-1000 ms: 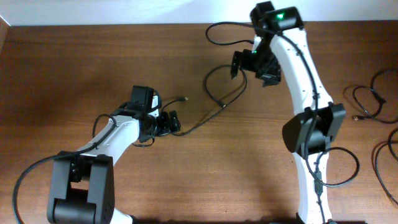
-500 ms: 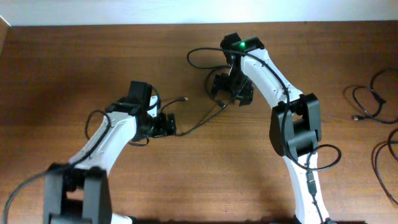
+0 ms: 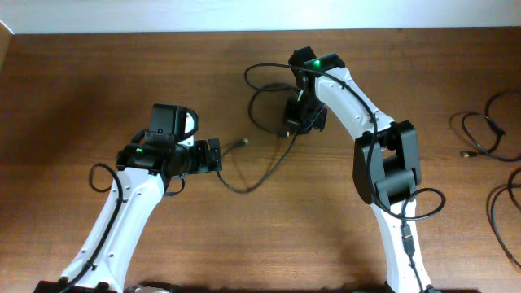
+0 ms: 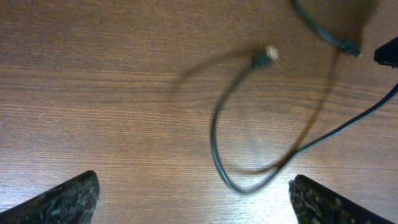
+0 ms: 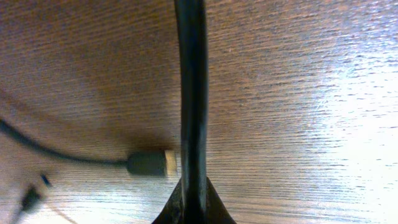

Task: Untangle cables
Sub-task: 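Carry the cable loop with the right gripper to the right side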

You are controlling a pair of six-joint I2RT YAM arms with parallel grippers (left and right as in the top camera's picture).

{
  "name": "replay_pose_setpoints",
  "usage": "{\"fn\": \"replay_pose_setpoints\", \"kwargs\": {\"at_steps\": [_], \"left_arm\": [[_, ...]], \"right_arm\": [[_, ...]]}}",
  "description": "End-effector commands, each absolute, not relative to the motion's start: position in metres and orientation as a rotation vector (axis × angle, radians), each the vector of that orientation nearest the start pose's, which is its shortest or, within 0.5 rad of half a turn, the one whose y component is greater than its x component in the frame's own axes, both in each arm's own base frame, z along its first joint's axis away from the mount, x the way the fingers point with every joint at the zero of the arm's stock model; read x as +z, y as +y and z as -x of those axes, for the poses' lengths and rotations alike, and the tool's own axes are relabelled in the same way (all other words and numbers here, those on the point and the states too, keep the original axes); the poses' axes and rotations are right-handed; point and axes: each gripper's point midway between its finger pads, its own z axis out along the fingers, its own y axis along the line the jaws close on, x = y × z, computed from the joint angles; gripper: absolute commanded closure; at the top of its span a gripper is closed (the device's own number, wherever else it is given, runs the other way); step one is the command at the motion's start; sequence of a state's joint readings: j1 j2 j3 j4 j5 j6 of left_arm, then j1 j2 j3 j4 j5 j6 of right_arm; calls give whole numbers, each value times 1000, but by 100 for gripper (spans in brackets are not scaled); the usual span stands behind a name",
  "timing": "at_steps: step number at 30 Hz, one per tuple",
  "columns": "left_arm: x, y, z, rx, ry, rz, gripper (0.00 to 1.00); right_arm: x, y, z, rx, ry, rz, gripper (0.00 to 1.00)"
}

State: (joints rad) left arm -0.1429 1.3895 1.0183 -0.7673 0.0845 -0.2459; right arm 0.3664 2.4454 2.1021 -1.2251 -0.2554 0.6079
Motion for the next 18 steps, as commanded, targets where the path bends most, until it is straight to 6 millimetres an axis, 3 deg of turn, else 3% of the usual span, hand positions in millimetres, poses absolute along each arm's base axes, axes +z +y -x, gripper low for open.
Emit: {"fn": "replay_pose_setpoints", "kwargs": {"at_steps": [1,6,9,11,14,15,18], "left_arm": [[126,-59,-324,-209,2697,96,1],[126,-59,-324,-209,2697,96,1],[126,-59,-324,-209,2697,96,1],[126,-59,-324,-209,2697,96,1],[126,-59,-324,-209,2697,96,1],[126,-59,-324,-209,2697,96,1],[126,-59,-324,-209,2697,96,1]], "right_arm": [[14,211,-425,371,3226,-319,96],[16,209,-435,389,3189,-310,96],[36,185,-466,437,3100,-393,96],[66,154,-496,533,3003,-491,96],[95,101,-523,555,2888,-620,96],[99,74,-530,552,2849,-685,96],[100,25,-539,549,2784,-811,96]]}}
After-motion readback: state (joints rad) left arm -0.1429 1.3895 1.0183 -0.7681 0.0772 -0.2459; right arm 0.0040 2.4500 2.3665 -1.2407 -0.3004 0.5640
